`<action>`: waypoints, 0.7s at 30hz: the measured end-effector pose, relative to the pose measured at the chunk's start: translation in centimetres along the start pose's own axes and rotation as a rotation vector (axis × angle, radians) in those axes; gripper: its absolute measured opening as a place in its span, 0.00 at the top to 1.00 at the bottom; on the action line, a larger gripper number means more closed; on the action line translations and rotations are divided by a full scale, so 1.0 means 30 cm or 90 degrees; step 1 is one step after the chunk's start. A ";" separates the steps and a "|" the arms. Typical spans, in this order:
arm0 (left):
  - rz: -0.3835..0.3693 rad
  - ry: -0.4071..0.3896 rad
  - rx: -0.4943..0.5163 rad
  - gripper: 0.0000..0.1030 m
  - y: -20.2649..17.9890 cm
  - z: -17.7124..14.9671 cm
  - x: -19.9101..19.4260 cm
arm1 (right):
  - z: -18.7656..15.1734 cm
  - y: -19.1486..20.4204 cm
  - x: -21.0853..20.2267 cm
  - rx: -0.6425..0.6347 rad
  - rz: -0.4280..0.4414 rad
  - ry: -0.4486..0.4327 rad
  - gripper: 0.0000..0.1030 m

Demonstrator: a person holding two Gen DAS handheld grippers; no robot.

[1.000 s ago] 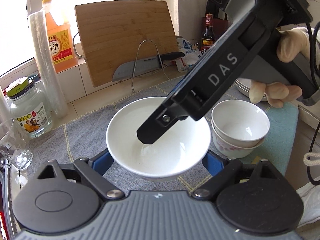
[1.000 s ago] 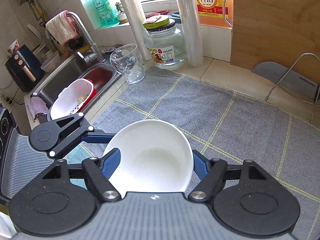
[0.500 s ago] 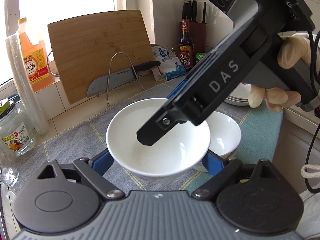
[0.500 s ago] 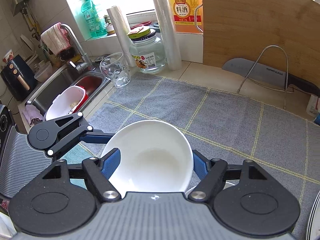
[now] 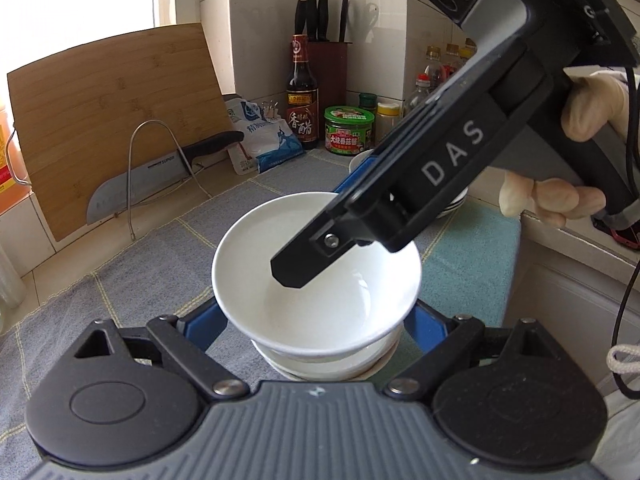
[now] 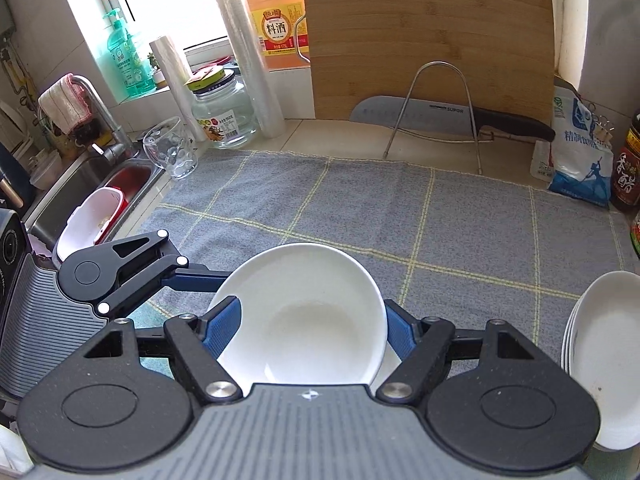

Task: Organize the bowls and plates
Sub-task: 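Lower the held bowl into the nested bowls with the right tool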

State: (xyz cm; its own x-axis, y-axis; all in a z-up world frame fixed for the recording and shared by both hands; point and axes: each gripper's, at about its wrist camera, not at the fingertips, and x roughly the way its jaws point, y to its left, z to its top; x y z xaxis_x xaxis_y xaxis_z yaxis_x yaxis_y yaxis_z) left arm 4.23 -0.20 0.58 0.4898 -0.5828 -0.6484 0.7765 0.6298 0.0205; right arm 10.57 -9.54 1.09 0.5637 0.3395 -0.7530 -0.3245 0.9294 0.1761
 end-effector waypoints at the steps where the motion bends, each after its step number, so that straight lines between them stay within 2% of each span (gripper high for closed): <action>1: -0.004 0.002 0.001 0.09 -0.007 0.001 0.010 | -0.009 -0.012 -0.001 0.005 -0.003 0.002 0.22; 8: -0.015 0.017 -0.003 0.09 -0.024 -0.011 0.043 | -0.047 -0.046 0.007 0.021 0.000 0.012 0.22; 21: -0.005 0.026 -0.032 0.09 0.001 -0.015 0.056 | -0.025 -0.054 0.054 0.010 0.003 0.019 0.22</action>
State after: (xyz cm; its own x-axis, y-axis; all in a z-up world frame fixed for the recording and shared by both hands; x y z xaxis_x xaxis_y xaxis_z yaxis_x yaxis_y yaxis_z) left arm 4.88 -0.93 -0.86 0.4661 -0.5672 -0.6790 0.7589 0.6508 -0.0228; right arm 11.44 -10.60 -0.88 0.5389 0.3401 -0.7707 -0.3153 0.9298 0.1898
